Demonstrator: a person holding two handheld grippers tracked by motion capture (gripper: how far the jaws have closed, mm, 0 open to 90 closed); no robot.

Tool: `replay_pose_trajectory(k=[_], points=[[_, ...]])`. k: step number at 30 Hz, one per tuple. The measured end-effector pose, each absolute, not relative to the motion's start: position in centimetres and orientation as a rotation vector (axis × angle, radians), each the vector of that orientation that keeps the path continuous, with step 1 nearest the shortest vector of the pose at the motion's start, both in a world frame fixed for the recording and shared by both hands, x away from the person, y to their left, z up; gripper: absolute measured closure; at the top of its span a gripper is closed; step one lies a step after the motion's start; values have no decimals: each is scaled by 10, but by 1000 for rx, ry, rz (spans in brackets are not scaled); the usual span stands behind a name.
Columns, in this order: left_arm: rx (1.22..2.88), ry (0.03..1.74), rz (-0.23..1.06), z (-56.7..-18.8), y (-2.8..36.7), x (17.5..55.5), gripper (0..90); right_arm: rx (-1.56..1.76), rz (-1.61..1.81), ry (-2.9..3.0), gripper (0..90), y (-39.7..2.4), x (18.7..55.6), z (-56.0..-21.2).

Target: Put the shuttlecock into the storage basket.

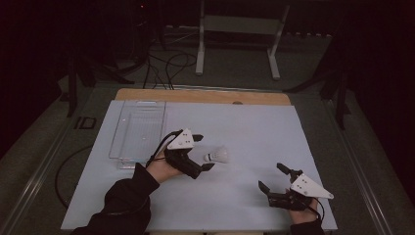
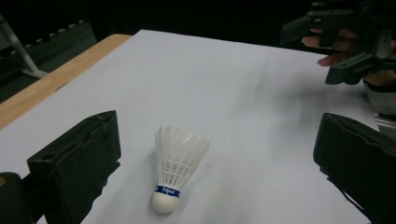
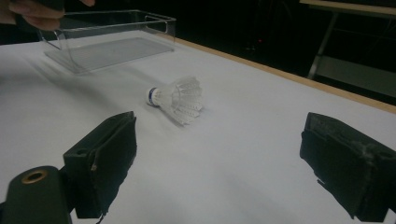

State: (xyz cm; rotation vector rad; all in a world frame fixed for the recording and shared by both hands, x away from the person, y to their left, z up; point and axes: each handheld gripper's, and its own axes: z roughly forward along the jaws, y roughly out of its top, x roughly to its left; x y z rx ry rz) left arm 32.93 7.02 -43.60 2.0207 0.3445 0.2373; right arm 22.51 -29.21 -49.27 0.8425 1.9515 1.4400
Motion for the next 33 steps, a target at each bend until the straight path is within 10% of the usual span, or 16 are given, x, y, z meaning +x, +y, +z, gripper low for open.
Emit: replay_pose_trajectory(k=[33], points=[[2259,494,244,-507,53,358,41,837,1448,1973,107,-290,225,-494]])
